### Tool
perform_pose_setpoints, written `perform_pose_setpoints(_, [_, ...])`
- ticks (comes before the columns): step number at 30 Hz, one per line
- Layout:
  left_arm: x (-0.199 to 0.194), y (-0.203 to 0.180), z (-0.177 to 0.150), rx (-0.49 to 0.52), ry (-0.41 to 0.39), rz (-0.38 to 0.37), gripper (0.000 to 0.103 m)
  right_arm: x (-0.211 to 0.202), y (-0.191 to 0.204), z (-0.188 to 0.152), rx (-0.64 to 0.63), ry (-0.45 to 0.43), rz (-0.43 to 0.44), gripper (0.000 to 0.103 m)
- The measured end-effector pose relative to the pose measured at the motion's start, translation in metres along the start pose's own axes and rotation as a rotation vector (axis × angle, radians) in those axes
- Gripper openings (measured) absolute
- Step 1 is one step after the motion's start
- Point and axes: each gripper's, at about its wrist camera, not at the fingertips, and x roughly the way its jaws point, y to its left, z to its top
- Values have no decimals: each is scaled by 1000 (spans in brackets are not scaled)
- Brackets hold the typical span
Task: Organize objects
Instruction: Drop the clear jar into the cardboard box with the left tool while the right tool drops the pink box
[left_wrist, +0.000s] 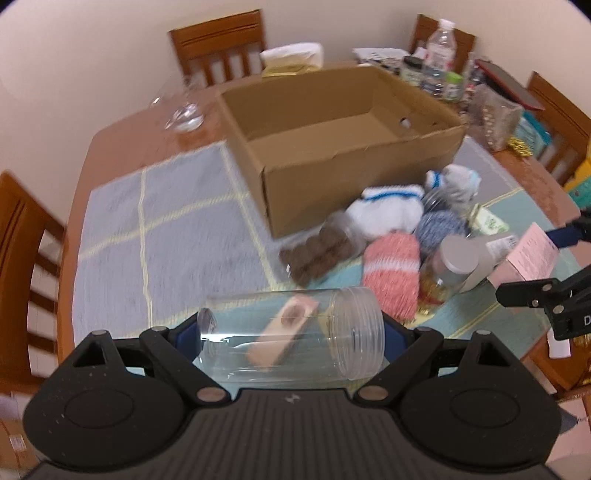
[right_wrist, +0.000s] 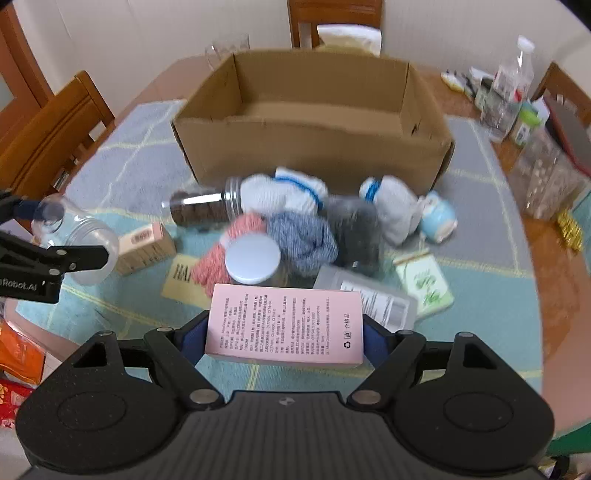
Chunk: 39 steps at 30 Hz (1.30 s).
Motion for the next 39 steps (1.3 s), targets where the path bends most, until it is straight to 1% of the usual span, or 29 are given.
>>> perform_pose_setpoints(2, [-2,0,13,10,0,-22,91,-9,0,7,-18,-19,-12,85])
perform_pose_setpoints(6, [-4,1,37,-10,-14,-48,91,-17,-6,26,-50,-49,-16,85])
perform_pose_setpoints(8, [-3,1,51,-20,-34,-47,91,-18,-13,39,-65,-63,0,85])
perform_pose_setpoints(12, [4,-2,83,-53,-61,-20,91,-13,-27,67,-110,-96,25,85])
perform_pose_setpoints(17, [21,-1,127,-93,-78,0,91,-9,-43,110,-156,-132,57,85])
perform_pose_setpoints(19, [30,-1,145,-90,-90,2,91,-8,-47,126,-175,-146,62,85])
perform_pose_setpoints(22, [46,-2,170,-95,-95,39,91,-2,-51,149,-195,-159,58,85])
perform_pose_setpoints(26, [73,0,197,-103,-70,4,91,16,-62,173,-189,-172,64,85])
perform_pose_setpoints(30, [103,3,210,-154,-19,-2,91,39,-72,187,-144,-145,88,85])
perform_pose_setpoints(33, [120,3,215,-154,6,21,91,57,-75,194,-125,-101,109,85])
perform_pose_setpoints(37, [140,5,218,-164,40,35,91,79,-77,195,-109,-37,130,85])
perform_pose_setpoints(39, [150,7,218,-175,52,46,91,87,-75,193,-111,-16,123,85])
